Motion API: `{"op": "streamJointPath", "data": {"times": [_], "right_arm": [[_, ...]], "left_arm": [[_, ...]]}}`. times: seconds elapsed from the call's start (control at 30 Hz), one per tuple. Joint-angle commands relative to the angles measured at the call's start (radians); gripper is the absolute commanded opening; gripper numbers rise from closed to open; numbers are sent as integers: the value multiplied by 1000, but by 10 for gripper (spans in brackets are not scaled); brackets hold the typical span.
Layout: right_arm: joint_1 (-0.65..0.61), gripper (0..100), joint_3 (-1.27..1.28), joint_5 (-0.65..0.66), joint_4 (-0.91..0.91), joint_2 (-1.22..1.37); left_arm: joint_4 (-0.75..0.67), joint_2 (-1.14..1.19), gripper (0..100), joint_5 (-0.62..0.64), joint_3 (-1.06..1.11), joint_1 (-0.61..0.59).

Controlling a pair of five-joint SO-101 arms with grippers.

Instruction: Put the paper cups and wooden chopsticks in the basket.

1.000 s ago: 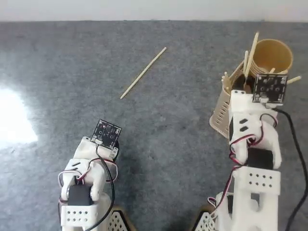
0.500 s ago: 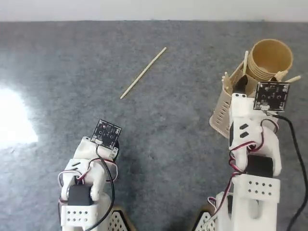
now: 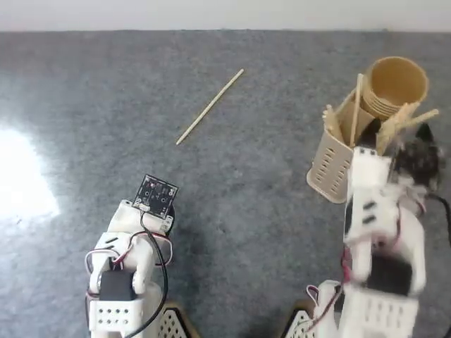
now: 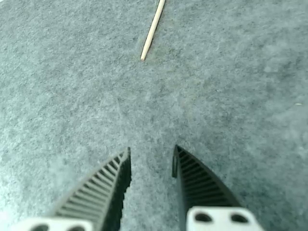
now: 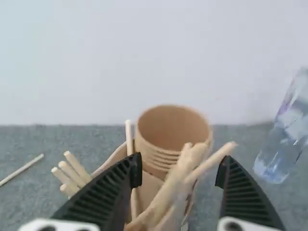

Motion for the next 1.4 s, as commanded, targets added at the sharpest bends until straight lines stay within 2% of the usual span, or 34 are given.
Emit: {"op": "streamJointPath", "data": {"times": [0.0,0.07,0.23,0.37,0.5,0.63,0.8,0.97,1.07,1.2,1.37], "right_arm": [[-53,259,-94,98,202,-196],[-82,259,-91,141,308,-277],[-84,259,-83,150,504,-415],[-82,259,-46,153,581,-417],[-84,259,123,210,527,-415],[-82,252,315,169,452,-415],[-84,164,519,110,328,-415],[-91,140,669,110,245,-415],[-91,139,738,140,154,-414],[-93,137,738,167,159,-414],[-93,137,738,170,159,-414]], "left_arm": [[2,-14,130,6,-5,8],[2,-14,130,6,-5,8],[2,-14,133,6,-7,5],[-6,-15,133,5,-24,6],[-6,-14,134,5,-117,2],[5,-11,134,3,-248,3],[-2,-11,134,3,-354,6],[-106,-9,134,3,-386,9],[-117,6,134,-6,-440,55],[-118,193,134,-26,-595,141],[-71,628,133,-26,-880,203]]}}
